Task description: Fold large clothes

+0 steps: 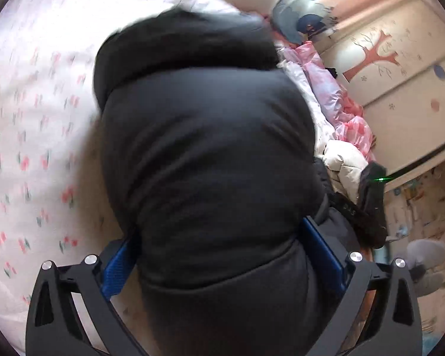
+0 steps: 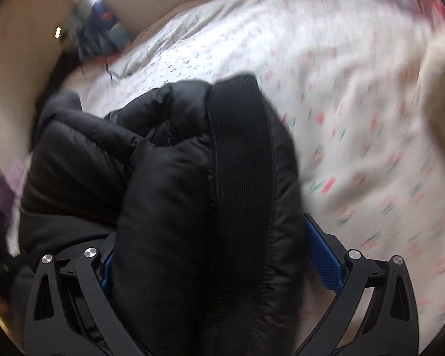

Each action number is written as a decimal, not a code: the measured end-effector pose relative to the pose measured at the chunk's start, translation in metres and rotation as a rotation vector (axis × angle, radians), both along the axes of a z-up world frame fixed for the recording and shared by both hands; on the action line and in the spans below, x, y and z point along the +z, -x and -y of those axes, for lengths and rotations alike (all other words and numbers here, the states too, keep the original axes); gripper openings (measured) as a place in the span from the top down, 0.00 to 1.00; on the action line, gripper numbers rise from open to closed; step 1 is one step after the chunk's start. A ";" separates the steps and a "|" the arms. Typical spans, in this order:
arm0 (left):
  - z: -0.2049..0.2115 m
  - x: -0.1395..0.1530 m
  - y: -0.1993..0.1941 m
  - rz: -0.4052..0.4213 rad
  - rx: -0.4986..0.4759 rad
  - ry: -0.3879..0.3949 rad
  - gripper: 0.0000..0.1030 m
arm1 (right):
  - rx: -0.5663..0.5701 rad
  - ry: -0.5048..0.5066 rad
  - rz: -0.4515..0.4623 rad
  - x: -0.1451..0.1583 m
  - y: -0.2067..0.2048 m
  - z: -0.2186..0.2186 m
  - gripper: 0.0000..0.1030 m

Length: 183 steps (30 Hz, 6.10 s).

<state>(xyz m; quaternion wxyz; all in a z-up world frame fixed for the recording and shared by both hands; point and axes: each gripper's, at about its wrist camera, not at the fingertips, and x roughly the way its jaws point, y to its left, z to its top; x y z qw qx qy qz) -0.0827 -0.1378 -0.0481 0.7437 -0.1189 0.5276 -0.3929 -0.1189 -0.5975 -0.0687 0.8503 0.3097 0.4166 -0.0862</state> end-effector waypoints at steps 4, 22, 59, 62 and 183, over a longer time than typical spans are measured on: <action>0.019 0.043 -0.005 0.335 -0.022 -0.100 0.22 | -0.034 -0.018 0.137 0.009 -0.025 -0.012 0.06; -0.099 0.002 -0.061 0.116 0.054 -0.101 0.21 | 0.241 0.316 0.152 0.059 -0.040 -0.092 0.06; -0.057 0.009 -0.129 0.156 0.083 -0.090 0.24 | 0.101 -0.297 0.261 -0.017 -0.134 -0.035 0.06; -0.096 0.030 -0.124 0.234 0.149 -0.189 0.24 | 0.213 -0.341 0.223 -0.025 -0.162 -0.070 0.06; -0.065 0.001 0.024 0.232 -0.286 -0.083 0.10 | 0.495 -0.076 -0.114 -0.036 -0.164 -0.154 0.07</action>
